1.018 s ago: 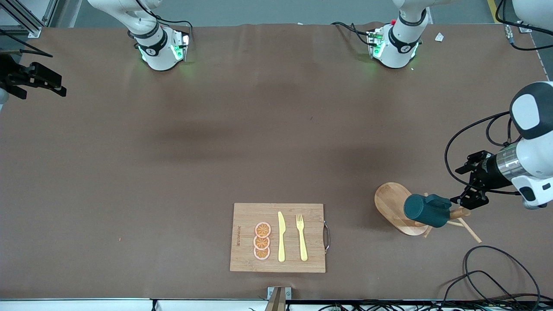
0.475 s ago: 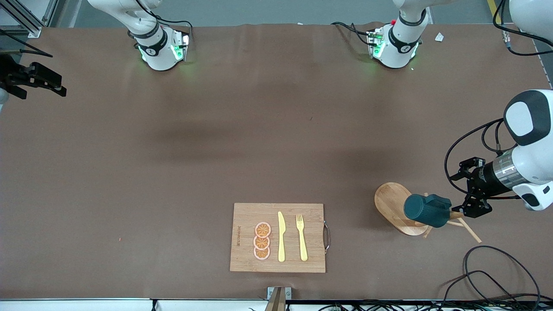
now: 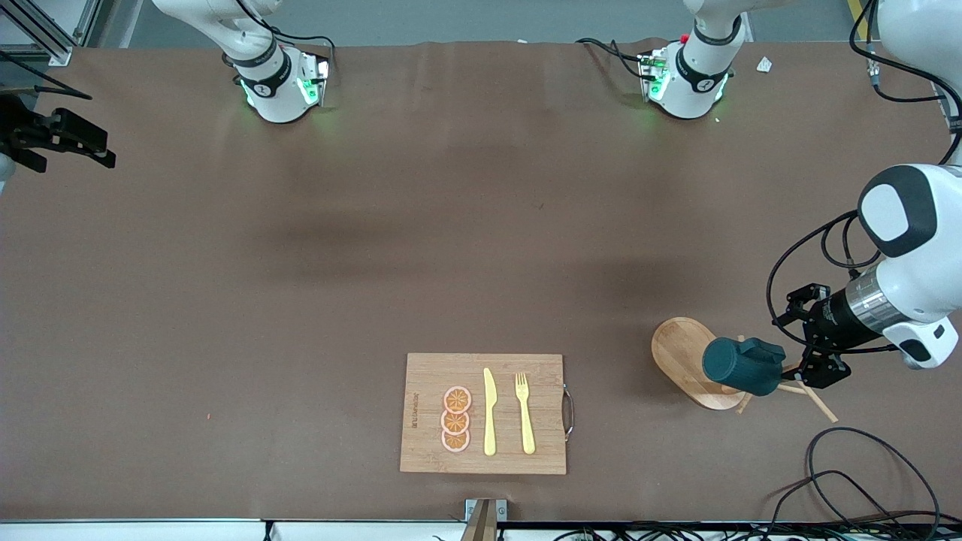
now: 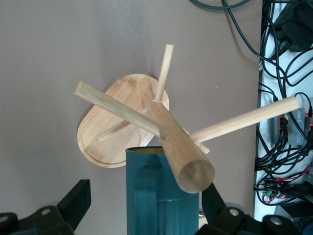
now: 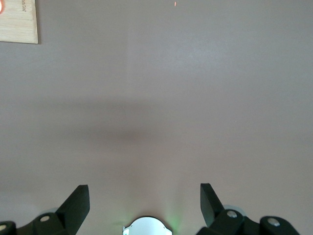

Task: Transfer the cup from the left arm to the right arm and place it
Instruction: 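Lower the left gripper around the teal mug body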

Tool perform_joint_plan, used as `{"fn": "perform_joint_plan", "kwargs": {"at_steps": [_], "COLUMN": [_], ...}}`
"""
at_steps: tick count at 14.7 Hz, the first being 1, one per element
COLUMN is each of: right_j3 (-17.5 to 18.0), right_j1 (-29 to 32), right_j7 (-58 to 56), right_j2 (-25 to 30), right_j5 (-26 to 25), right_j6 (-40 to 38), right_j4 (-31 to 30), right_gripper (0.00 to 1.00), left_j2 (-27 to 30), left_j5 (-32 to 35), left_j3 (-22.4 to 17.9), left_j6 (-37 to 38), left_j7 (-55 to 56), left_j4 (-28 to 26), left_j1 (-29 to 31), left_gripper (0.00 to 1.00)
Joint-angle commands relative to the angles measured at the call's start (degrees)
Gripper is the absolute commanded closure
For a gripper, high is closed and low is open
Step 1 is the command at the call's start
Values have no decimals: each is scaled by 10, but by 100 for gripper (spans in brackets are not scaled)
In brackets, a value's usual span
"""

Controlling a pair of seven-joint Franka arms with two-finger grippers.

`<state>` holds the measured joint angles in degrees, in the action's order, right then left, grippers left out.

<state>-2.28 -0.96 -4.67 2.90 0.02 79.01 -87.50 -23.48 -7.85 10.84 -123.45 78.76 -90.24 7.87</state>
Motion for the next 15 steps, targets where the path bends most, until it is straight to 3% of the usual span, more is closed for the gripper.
{"fn": "perform_joint_plan", "kwargs": {"at_steps": [1, 15], "right_j3": [0, 0], "right_j1": [-3, -3], "right_j7": [0, 1], "right_j2": [1, 1], "right_j5": [-6, -6], "right_j6": [-7, -6], "right_j4": [5, 4], "right_gripper": [0, 0], "left_j2": [5, -30], "left_j5": [-9, -23], "left_j3": [2, 4], "left_j6": [-14, -60], "left_j7": [5, 5], "left_j4": [-7, -8], "left_j1": [-3, -18], "left_gripper": [0, 0]}}
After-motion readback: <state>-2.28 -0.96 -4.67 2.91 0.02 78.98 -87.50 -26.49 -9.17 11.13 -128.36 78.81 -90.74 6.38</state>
